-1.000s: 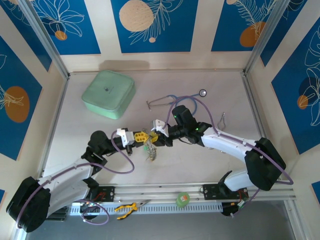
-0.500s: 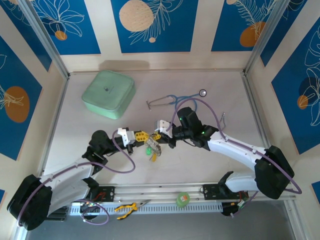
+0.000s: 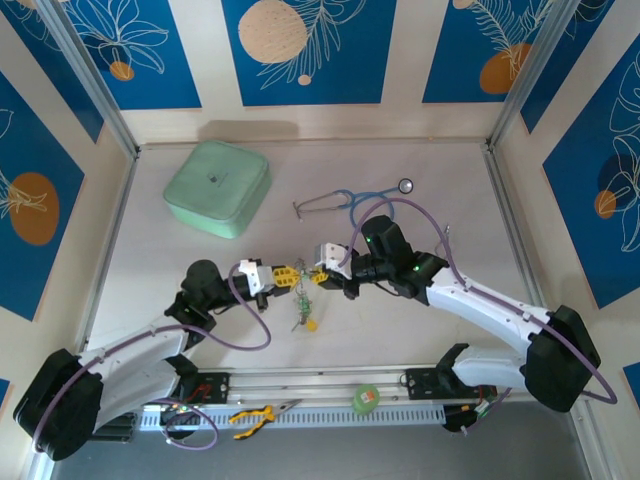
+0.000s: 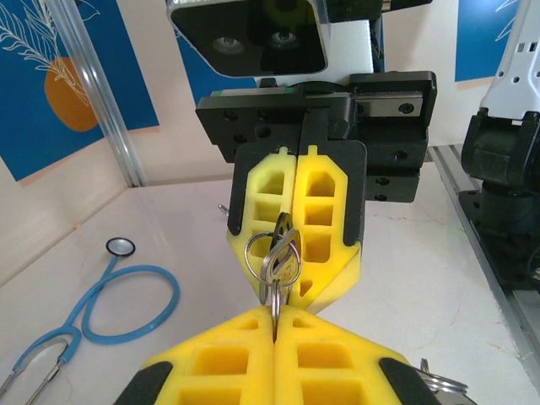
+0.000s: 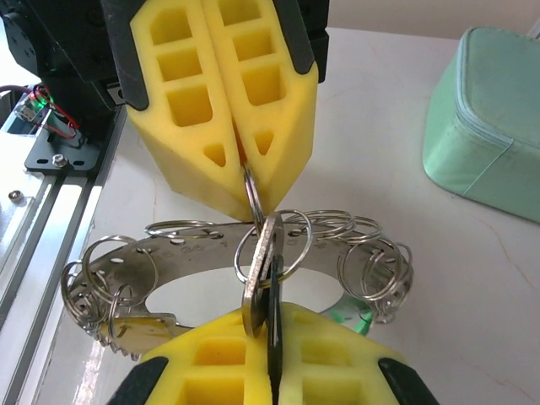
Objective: Put the keys on the keyring
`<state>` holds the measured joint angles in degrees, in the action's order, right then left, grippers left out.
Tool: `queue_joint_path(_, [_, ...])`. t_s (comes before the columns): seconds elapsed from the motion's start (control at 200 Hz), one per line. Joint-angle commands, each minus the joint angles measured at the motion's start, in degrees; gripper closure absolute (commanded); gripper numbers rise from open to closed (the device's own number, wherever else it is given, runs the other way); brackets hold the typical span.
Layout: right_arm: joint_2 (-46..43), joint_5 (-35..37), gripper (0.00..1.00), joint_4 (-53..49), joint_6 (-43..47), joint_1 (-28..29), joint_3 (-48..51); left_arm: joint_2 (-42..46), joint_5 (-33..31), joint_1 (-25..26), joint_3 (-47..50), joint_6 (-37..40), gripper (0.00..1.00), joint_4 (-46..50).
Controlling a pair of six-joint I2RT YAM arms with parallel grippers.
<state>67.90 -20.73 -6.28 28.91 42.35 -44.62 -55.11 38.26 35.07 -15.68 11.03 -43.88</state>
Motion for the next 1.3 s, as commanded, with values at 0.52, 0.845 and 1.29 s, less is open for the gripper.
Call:
queue_joint_path(0.52, [6.93, 8.41, 1.0, -5.36, 1.86, 1.88, -12.65, 20.63, -28.7, -0.11, 10.04, -9.84, 0.37, -9.62])
queue_joint_path(0.845, [21.3, 7.57, 1.0, 15.45, -16.82, 7.75, -19.72, 43.9, -64.69, -0.2, 0.44, -20.27, 0.07, 30.46])
queue_joint_path(1.29, [24.93, 21.99, 1.0, -8.3, -0.11, 6.43, -11.68, 22.2, -62.58, -0.27, -5.1, -26.7, 0.04, 32.12])
